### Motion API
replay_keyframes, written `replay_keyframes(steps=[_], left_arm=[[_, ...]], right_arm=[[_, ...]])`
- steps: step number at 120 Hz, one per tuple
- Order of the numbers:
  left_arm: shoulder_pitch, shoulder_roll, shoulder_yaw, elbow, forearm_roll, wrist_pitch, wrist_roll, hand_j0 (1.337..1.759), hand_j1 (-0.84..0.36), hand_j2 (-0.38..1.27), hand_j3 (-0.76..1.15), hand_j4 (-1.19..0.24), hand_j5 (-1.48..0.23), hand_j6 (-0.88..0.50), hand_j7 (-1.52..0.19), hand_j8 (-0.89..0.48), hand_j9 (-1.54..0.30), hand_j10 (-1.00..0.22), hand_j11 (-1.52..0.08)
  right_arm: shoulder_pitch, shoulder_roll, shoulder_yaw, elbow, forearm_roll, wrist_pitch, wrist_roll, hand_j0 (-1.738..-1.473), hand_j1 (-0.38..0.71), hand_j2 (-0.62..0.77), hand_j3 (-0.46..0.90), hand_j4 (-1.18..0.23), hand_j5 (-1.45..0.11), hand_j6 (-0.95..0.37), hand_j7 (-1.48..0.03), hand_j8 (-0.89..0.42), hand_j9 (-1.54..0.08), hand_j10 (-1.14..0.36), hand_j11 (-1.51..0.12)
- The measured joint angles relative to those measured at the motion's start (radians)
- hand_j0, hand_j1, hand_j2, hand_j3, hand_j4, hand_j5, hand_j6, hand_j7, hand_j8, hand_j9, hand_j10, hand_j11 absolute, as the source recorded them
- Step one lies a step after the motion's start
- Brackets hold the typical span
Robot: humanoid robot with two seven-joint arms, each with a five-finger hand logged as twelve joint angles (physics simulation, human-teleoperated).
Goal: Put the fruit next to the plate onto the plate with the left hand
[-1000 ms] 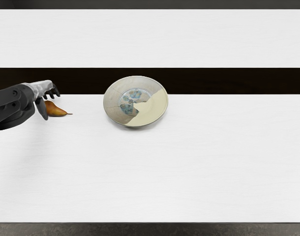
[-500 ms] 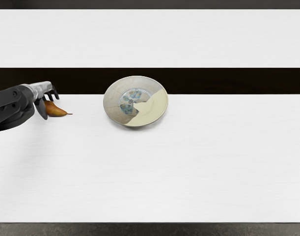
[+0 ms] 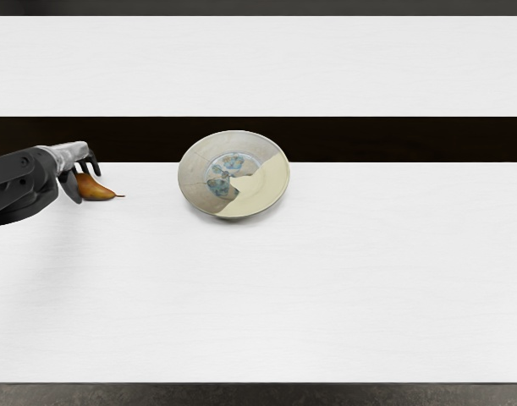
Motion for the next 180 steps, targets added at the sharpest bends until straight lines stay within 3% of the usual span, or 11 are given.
replay_keyframes(steps=[180], left_arm=[[0.002,0.014,-0.003,-0.009,-0.015,-0.016,0.001,1.656,-0.34,0.28,0.00,-0.65,-0.86,-0.52,-0.86,-0.57,-0.87,-0.65,-0.87]], right_arm=[[0.000,0.000,0.000,0.000,0.000,0.000,0.000,-1.658,-0.31,-0.01,0.00,-0.03,-0.04,-0.03,-0.04,-0.03,-0.04,-0.03,-0.04]])
